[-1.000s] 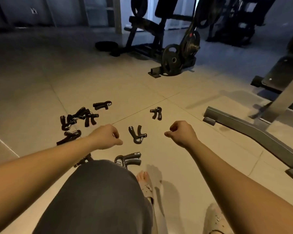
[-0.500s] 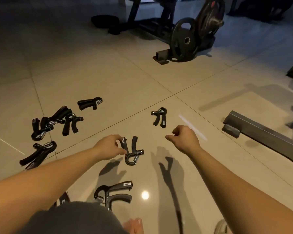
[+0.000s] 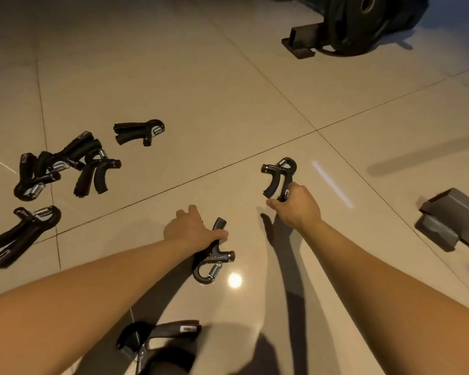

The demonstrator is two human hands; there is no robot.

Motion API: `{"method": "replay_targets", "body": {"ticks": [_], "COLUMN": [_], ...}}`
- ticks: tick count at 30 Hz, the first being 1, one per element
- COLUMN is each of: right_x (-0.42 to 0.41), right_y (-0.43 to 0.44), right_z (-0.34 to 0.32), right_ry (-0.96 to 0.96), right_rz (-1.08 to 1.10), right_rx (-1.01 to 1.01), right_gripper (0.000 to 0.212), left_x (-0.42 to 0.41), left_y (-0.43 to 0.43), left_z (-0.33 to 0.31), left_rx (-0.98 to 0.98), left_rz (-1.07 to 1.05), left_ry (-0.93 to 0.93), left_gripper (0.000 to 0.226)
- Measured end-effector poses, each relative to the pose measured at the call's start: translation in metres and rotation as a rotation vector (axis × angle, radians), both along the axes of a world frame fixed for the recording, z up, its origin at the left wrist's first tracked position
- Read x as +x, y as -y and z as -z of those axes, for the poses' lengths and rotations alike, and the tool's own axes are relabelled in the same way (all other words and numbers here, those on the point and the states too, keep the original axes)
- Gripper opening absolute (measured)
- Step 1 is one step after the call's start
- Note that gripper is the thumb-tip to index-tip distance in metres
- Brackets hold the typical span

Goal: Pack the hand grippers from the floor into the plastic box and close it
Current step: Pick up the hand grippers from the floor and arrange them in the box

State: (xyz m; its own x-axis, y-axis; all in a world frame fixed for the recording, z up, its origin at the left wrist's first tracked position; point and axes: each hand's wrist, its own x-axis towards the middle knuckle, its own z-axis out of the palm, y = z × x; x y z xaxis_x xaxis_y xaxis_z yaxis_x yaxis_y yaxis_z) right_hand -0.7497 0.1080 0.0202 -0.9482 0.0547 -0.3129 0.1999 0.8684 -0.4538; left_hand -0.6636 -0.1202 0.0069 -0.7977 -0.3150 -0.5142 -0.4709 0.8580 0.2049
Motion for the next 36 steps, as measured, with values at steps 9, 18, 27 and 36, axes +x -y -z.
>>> {"method": "replay_targets", "body": {"ticks": [9, 18, 27, 36], "right_x": [-0.053, -0.051, 0.008, 0.076], "right_y": [0.022, 0.020, -0.007, -0.051], "right_z": [0.039, 0.042, 0.045, 0.037], "right_ry": [-0.004, 0.036, -0.062, -0.027], "right_rz": [0.173, 0.142, -0.013, 0.052], "right_rx": [0.087, 0.186, 0.275, 0.206], "right_gripper": [0.092, 0.064, 0.048, 0.038], "left_x": [-0.004, 0.006, 0.031, 0.057], "left_y": [0.001, 0.017, 0.015, 0.003], "left_z": [0.014, 0.023, 0.034, 0.019], "left_rx": [0.038, -0.002, 0.002, 0.096], "left_rz": [-0.197, 0.454, 0.791, 0.772], "left_ry": [-0.051, -0.375, -0.328, -0.308], "left_gripper": [0.087, 0.103, 0.084, 0.047]}}
